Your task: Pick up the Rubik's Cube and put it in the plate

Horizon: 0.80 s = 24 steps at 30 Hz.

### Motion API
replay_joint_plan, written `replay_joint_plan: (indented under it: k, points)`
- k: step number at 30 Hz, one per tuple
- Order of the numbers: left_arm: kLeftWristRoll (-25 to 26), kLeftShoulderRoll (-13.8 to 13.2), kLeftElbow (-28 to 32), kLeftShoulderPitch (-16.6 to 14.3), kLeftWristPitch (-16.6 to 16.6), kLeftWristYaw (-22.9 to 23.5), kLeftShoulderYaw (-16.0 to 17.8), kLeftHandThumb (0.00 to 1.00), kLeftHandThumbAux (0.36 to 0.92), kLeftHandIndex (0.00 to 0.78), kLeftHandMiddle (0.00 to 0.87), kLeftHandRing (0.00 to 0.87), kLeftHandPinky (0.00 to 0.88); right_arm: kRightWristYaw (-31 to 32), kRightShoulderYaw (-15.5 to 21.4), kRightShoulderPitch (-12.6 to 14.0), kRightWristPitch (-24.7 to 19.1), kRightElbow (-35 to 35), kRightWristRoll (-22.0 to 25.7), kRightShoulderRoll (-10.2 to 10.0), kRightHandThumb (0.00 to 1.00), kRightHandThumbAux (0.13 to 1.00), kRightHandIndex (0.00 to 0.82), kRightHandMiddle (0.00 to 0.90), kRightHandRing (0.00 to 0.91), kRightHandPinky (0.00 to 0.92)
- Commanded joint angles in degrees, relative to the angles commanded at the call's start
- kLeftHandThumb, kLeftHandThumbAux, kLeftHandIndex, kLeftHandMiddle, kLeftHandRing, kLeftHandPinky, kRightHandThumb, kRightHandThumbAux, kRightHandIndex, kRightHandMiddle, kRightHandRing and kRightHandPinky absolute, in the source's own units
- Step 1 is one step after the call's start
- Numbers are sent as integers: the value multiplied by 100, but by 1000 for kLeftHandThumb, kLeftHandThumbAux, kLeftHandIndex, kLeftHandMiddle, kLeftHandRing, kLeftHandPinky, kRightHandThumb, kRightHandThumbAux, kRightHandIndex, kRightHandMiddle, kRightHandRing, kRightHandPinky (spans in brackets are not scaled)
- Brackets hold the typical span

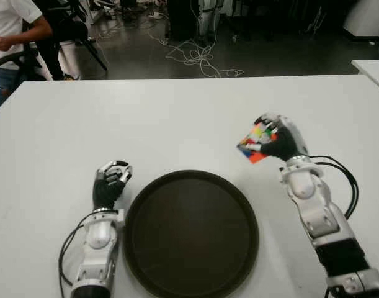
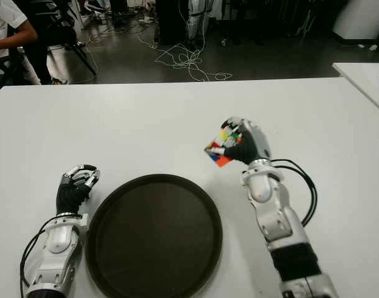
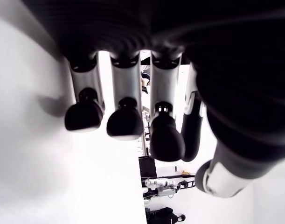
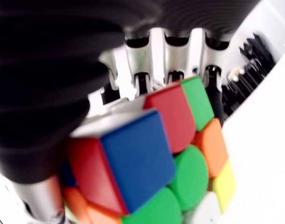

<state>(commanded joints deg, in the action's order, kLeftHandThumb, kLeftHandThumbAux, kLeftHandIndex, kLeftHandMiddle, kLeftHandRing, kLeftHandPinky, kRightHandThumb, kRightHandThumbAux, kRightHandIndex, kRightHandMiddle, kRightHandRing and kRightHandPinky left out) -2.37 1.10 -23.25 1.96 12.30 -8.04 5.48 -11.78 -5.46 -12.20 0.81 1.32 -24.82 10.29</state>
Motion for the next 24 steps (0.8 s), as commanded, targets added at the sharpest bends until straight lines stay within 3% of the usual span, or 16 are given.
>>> replay_joint_plan:
  k: [5, 14, 24]
  points:
    - [15, 1, -40, -12, 56, 6, 7, 704, 707, 443, 809, 824, 798, -104, 77, 87, 271, 399, 179, -182, 213, 804, 650, 806, 826, 820]
    - [-57, -27, -9, -1, -33, -26, -28, 704, 707, 443, 812, 827, 805, -136, 43, 255, 815, 633, 425, -464, 189, 803, 680, 823, 836, 826]
    - [-32, -18, 1, -8, -39, -11, -42, 705, 707, 443, 808, 826, 804, 67, -173, 251, 1266, 583, 490, -565, 210, 807, 691, 819, 832, 822]
